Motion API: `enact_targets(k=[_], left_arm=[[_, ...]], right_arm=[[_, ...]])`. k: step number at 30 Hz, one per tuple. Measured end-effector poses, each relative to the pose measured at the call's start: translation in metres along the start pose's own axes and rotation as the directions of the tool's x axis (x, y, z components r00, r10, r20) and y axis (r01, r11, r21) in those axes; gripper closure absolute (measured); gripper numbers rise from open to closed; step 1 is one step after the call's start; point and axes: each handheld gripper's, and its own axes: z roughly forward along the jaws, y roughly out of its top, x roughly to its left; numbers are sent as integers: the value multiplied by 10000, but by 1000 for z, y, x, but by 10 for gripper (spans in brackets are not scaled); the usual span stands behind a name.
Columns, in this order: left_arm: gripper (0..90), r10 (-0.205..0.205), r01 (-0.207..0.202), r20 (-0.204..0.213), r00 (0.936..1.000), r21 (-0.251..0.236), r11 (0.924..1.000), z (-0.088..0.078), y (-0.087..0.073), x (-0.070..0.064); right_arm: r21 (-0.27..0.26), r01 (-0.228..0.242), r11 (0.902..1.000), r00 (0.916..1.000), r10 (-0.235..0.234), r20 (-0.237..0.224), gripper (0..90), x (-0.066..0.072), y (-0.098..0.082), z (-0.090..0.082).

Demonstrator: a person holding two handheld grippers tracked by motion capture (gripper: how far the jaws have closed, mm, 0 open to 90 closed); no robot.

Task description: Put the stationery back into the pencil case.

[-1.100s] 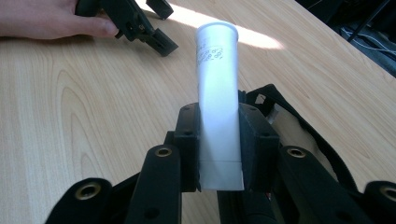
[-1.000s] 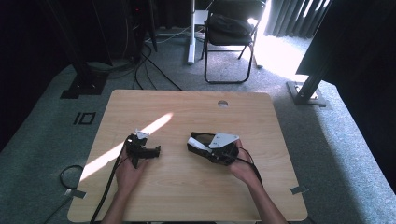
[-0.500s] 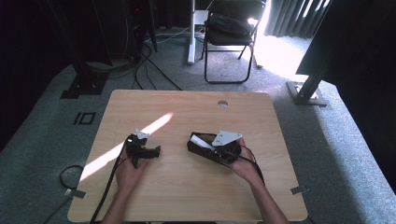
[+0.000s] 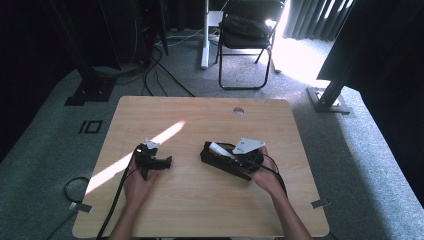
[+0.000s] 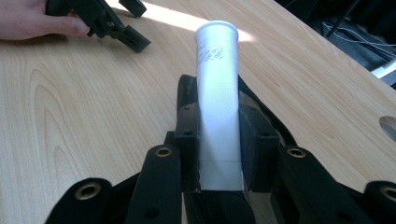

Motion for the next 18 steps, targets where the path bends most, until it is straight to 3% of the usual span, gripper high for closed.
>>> enact_targets(k=[18], left_arm=[[66, 1, -1, 0, 10000, 2, 10000, 0, 0, 0]], right_arm=[[97, -241, 9997, 9991, 237, 363, 714, -18, -9, -8]])
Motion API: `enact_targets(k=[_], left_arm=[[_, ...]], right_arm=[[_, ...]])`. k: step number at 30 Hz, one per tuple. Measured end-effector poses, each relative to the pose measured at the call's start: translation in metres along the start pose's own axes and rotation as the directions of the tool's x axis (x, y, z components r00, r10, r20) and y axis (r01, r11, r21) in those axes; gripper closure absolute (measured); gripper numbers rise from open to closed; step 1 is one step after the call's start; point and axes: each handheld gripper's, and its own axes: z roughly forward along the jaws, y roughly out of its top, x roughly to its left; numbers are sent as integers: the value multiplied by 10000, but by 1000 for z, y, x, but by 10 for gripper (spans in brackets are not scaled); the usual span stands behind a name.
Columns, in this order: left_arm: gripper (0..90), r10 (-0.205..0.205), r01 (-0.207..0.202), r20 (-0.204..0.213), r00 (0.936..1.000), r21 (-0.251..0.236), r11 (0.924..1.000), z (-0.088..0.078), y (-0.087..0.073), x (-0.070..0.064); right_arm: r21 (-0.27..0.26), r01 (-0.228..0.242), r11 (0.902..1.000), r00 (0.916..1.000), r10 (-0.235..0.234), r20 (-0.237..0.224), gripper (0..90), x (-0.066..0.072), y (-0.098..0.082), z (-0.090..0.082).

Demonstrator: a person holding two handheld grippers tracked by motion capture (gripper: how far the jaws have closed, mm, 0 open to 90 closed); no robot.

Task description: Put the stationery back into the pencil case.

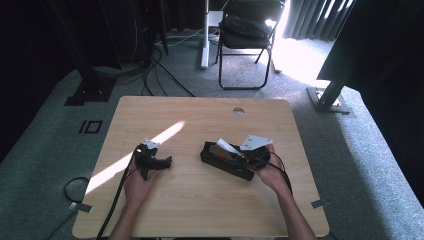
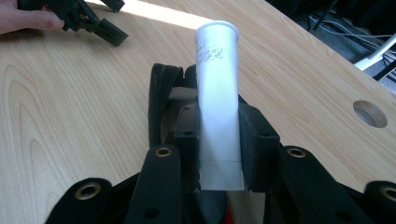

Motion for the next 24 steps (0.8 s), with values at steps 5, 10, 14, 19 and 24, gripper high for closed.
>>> enact_targets(k=[5, 10, 14, 19, 24], left_arm=[[65, 1, -1, 0, 10000, -2, 10000, 0, 0, 0], [65, 0, 0, -1, 10000, -2, 10000, 0, 0, 0], [66, -2, 2, -1, 10000, 0, 10000, 0, 0, 0], [65, -2, 2, -2, 10000, 0, 10000, 0, 0, 0], [65, -2, 2, 0, 10000, 1, 10000, 0, 0, 0]], right_arm=[[37, -44, 10000, 10000, 44, -3, 714, -3, -3, 1], [165, -94, 9998, 10000, 94, -5, 714, -5, -5, 3], [239, -155, 9996, 9999, 155, -26, 714, -7, -8, 5], [365, -192, 9991, 9998, 194, -60, 713, -8, -11, 8], [482, -234, 9986, 9996, 240, -118, 713, -8, -13, 11]])
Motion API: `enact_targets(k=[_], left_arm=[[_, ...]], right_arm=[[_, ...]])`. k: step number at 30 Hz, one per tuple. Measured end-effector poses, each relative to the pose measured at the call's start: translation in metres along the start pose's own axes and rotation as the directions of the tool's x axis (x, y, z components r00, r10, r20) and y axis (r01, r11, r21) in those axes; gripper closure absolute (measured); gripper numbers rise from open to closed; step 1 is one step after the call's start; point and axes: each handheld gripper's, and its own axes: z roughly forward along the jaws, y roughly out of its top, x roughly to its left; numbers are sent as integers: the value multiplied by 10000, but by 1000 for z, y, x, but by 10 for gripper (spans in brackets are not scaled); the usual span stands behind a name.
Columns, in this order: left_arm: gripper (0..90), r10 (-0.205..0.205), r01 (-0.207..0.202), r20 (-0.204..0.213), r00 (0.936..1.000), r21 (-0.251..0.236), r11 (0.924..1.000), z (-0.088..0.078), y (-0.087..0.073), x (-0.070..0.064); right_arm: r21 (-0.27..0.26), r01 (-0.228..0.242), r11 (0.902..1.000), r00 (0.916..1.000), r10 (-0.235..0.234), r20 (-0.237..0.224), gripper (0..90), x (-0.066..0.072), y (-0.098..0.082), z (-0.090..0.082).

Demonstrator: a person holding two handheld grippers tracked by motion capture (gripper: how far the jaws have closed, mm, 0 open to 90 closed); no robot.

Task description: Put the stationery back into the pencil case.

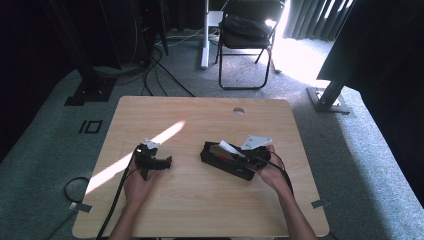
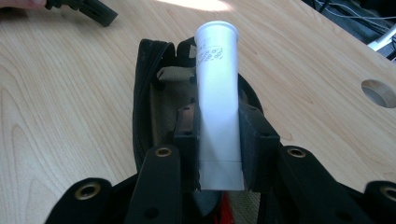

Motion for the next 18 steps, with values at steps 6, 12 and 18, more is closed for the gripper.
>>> enact_targets(k=[6, 12, 18], left_arm=[[65, 1, -1, 0, 10000, -3, 10000, 0, 0, 0], [65, 0, 0, 1, 10000, -3, 10000, 0, 0, 0], [65, -1, 1, 0, 10000, -1, 10000, 0, 0, 0]], right_arm=[[91, -13, 10000, 10000, 14, -69, 713, 0, -1, 4], [229, -4, 9997, 9999, 7, -122, 713, 1, -2, 8], [319, 18, 9995, 9998, -11, -209, 712, 3, -2, 11]])
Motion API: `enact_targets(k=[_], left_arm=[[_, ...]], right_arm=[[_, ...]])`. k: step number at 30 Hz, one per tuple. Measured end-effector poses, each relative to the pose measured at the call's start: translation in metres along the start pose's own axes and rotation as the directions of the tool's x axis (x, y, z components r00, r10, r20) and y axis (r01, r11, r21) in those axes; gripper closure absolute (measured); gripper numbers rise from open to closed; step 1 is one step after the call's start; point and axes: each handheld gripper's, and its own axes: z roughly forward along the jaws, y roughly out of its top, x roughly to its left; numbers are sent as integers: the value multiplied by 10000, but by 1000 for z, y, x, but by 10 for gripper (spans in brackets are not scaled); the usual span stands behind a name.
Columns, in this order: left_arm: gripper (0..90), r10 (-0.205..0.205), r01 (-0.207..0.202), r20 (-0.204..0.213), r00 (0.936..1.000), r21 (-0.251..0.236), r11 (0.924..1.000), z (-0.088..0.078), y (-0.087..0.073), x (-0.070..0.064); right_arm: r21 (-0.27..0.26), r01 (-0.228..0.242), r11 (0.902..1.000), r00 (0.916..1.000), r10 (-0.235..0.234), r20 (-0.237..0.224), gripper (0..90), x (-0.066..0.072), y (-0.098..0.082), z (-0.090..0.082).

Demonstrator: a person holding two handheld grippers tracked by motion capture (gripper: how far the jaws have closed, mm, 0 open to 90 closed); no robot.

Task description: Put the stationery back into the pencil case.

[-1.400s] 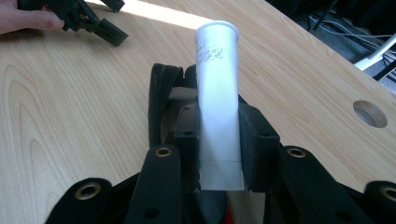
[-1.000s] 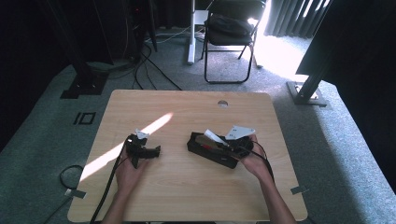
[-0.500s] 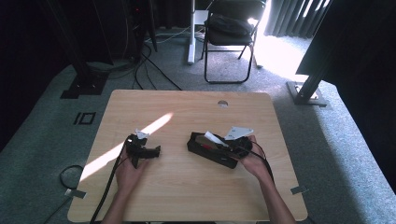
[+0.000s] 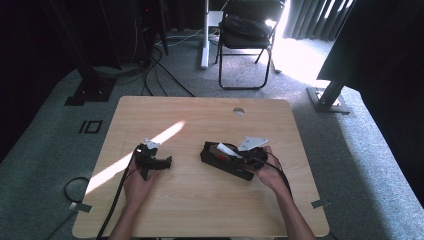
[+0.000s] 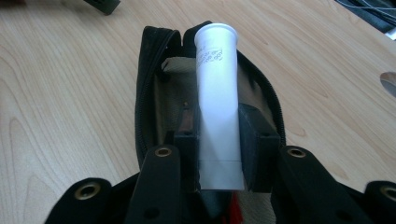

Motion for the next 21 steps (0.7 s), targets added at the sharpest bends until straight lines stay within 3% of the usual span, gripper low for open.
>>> enact_targets(k=[21], left_arm=[[65, 4, -4, 0, 10000, -3, 10000, 0, 0, 0]], right_arm=[[442, 128, 9989, 9992, -112, -372, 710, 6, 1, 11]])
